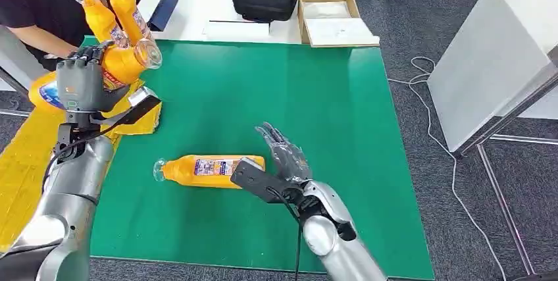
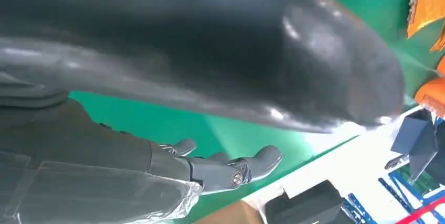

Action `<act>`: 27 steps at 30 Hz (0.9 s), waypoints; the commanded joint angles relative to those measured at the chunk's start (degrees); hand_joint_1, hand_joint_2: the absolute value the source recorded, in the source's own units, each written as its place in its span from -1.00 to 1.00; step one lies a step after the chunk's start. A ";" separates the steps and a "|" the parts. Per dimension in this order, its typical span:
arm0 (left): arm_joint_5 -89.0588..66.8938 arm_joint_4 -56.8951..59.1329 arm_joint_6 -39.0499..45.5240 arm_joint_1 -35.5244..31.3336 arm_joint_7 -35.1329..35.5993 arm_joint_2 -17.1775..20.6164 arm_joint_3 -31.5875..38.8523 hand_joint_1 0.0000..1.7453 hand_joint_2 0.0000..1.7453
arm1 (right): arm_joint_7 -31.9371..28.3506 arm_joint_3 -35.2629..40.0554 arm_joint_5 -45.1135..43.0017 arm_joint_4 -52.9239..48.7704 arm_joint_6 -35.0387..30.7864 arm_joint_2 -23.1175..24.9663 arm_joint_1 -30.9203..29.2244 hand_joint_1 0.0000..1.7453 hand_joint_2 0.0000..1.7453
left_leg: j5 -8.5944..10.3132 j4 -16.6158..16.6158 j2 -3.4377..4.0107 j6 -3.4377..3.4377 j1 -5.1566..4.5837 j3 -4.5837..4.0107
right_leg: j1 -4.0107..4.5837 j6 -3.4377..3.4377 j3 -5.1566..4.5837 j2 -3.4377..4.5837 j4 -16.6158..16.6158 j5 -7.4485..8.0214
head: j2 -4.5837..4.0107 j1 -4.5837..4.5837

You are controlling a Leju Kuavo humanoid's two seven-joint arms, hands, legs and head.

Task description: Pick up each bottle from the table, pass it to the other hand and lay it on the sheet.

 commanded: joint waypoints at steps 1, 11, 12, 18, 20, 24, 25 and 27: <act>-11.20 4.01 0.20 2.33 13.99 1.82 -3.14 1.00 1.00 | -0.44 2.43 0.18 -0.36 1.10 -2.33 0.38 -1.00 -1.00 | -0.15 -0.05 -0.13 0.05 -0.03 0.52 | 0.02 -0.15 0.59 -0.24 -0.07 -0.20 | 0.00 0.00; -13.21 11.11 0.20 4.11 24.03 5.63 -11.90 1.00 1.00 | -0.90 3.90 0.46 0.33 1.92 -3.41 0.58 -1.00 -1.00 | -0.12 -0.10 -0.08 0.04 0.00 0.46 | 0.01 -0.13 0.48 -0.17 -0.11 -0.14 | 0.00 0.00; -13.21 11.38 0.20 4.16 24.38 5.83 -12.03 1.00 1.00 | -1.10 4.06 0.44 0.33 1.97 -3.53 0.58 -1.00 -1.00 | -0.15 -0.09 -0.08 0.05 -0.01 0.53 | 0.01 -0.14 0.55 -0.17 -0.10 -0.16 | 0.00 0.00; -13.21 18.51 0.20 3.72 27.12 8.30 -13.85 1.00 1.00 | -2.30 6.22 -0.81 1.28 2.64 -3.87 -0.35 -1.00 -1.00 | -0.09 -0.07 0.01 0.04 -0.01 0.34 | 0.00 -0.10 0.36 -0.09 -0.06 -0.09 | 0.00 0.02; -12.97 21.83 0.20 3.18 26.84 7.75 -12.99 1.00 1.00 | -2.46 6.56 -0.72 1.58 2.60 -3.76 -0.61 -1.00 -1.00 | -0.06 -0.07 0.01 0.03 -0.01 0.26 | -0.01 -0.09 0.26 -0.08 -0.05 -0.07 | 0.00 -0.02; -13.21 25.54 0.20 3.01 28.34 7.60 -14.74 1.00 1.00 | -3.25 7.76 -1.46 2.05 3.29 -4.28 -1.39 -1.00 -1.00 | -0.05 -0.08 -0.13 0.04 -0.05 0.29 | -0.03 -0.08 0.28 -0.18 -0.05 -0.09 | 0.00 0.00; -13.20 27.41 0.20 2.86 28.98 7.70 -15.13 1.00 1.00 | -3.33 8.29 -1.55 2.64 3.39 -4.54 -1.64 -1.00 -1.00 | -0.10 -0.06 -0.09 0.05 -0.01 0.41 | 0.01 -0.12 0.41 -0.18 -0.07 -0.13 | 0.00 0.02; -13.21 27.85 0.20 2.91 29.36 7.79 -15.15 1.00 1.00 | -3.53 8.37 -1.67 2.80 3.51 -4.55 -1.69 -1.00 -1.00 | -0.05 -0.07 -0.02 0.04 -0.02 0.23 | -0.01 -0.06 0.25 -0.06 -0.07 -0.05 | 0.00 0.00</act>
